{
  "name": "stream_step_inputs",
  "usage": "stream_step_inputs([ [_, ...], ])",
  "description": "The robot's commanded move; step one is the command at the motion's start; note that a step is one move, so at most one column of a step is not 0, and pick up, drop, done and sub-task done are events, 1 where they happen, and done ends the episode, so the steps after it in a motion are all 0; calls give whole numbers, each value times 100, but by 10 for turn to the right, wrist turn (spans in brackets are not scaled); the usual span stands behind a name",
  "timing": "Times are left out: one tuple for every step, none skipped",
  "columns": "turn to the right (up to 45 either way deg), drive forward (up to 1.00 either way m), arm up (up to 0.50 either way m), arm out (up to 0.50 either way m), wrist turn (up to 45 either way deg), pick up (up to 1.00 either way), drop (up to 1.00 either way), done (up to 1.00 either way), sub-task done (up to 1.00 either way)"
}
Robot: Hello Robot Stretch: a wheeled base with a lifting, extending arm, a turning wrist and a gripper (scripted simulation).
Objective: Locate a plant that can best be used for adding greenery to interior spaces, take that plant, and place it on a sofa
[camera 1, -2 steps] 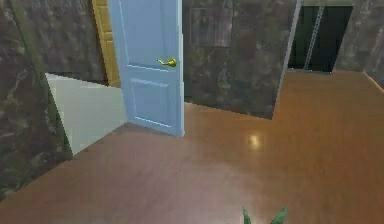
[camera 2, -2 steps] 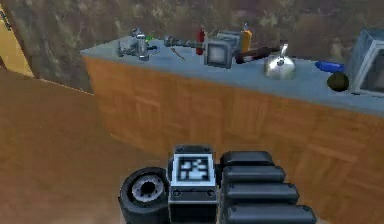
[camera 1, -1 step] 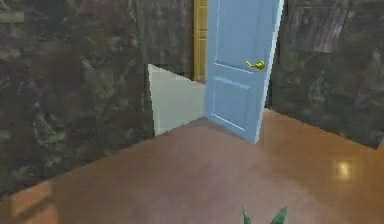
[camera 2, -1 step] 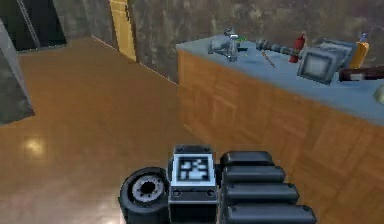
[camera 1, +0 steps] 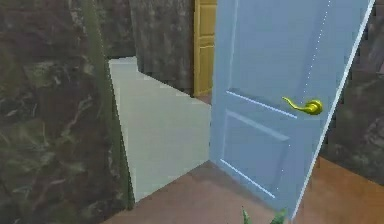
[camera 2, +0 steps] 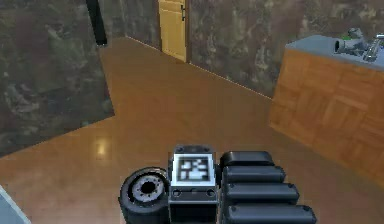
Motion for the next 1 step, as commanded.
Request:
stream_step_inputs([
  [-30, 0, 0, 0, 0, 0, 0, 0, 0],
])
